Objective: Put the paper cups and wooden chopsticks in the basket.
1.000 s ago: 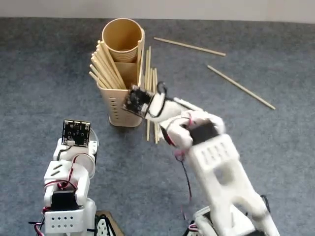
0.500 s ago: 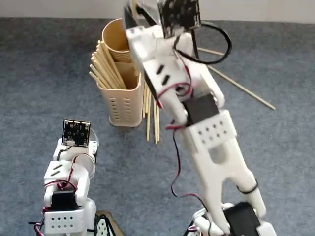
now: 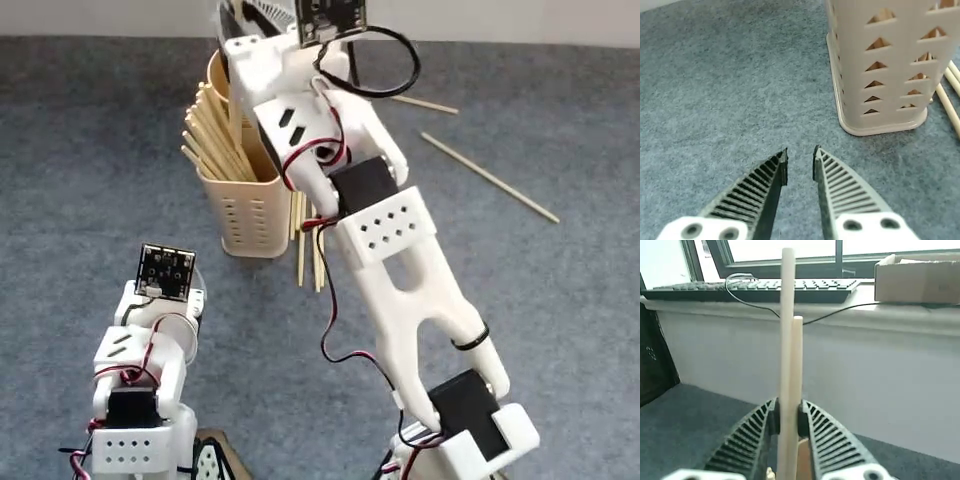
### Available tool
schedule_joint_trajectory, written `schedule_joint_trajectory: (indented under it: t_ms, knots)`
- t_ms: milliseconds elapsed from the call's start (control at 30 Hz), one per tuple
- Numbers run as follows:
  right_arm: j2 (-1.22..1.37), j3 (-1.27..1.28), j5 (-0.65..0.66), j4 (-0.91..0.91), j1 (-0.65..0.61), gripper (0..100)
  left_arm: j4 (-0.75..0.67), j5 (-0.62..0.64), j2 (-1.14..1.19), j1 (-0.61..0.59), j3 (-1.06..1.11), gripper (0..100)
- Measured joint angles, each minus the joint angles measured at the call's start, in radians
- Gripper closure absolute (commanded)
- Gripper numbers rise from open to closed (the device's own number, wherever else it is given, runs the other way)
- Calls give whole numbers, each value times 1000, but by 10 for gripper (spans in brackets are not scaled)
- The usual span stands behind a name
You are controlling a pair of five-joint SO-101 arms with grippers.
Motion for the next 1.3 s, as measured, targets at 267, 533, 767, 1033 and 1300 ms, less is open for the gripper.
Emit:
schedule_joint_trajectory:
  t_ms: [267,533,767,1033,1300]
  knots:
    - [-6,40,110,127,-28,824,0,0,0,0,0,887]
    - [-25,40,115,183,0,824,0,0,0,0,0,888]
    - [-127,-141,242,454,218,825,0,-2,0,0,0,888]
    - [-35,-161,407,738,537,825,0,-2,0,0,0,888]
    - [176,86,265,733,434,825,0,-2,0,0,0,888]
